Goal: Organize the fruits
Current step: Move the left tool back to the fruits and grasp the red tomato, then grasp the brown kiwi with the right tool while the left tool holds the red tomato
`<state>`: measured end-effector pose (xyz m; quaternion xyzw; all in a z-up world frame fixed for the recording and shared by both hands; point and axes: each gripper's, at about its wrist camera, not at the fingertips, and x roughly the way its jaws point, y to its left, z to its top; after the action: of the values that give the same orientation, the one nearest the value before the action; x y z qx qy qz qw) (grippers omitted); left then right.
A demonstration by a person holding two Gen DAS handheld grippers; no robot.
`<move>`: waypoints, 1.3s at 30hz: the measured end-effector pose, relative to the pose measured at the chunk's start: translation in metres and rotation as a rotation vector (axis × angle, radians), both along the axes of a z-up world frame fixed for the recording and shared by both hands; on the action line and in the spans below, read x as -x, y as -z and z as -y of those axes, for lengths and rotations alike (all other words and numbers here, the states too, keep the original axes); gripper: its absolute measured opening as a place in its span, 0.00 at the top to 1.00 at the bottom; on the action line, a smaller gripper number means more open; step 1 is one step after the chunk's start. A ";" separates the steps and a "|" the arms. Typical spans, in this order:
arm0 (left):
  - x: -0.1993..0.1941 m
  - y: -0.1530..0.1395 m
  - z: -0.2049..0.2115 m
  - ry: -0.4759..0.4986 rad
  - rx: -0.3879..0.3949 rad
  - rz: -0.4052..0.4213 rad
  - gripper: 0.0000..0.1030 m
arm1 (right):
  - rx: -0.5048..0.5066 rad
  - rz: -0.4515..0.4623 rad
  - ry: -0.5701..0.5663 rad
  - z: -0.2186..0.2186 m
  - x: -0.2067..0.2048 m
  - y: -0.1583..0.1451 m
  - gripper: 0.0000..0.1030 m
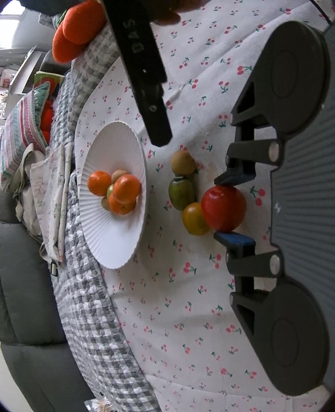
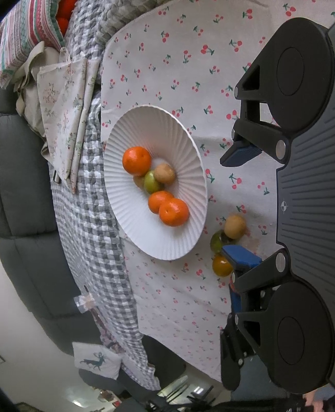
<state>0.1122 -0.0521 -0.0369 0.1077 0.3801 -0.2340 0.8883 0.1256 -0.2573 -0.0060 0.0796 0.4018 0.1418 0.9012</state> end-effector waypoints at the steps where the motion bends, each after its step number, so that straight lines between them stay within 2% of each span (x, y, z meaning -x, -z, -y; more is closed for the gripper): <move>1: 0.001 0.000 -0.002 -0.001 -0.001 0.004 0.65 | -0.008 -0.003 -0.006 0.000 -0.001 0.002 0.34; 5: 0.004 0.001 -0.013 -0.008 -0.010 0.016 0.65 | -0.025 -0.002 -0.036 -0.004 -0.005 0.011 0.34; 18: 0.002 0.000 -0.045 -0.053 0.032 0.020 0.65 | 0.089 0.075 -0.180 -0.042 -0.008 0.028 0.37; 26: 0.002 0.000 -0.054 -0.066 0.043 0.022 0.65 | 0.120 0.096 -0.184 -0.048 -0.011 0.038 0.50; 28: 0.003 -0.001 -0.056 -0.068 0.047 0.023 0.65 | 0.129 0.099 -0.187 -0.050 -0.012 0.039 0.64; 30: 0.003 -0.001 -0.056 -0.070 0.047 0.022 0.65 | 0.144 0.106 -0.194 -0.053 -0.011 0.040 0.67; 33: 0.004 -0.001 -0.055 -0.071 0.048 0.023 0.65 | 0.137 0.115 -0.194 -0.052 -0.011 0.036 0.77; 39: 0.004 -0.001 -0.054 -0.071 0.046 0.025 0.65 | 0.149 0.106 -0.200 -0.053 -0.011 0.034 0.77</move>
<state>0.1082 0.0017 -0.0356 0.0765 0.3672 -0.2099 0.9029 0.1363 -0.2043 -0.0400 -0.0356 0.3691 0.2046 0.9059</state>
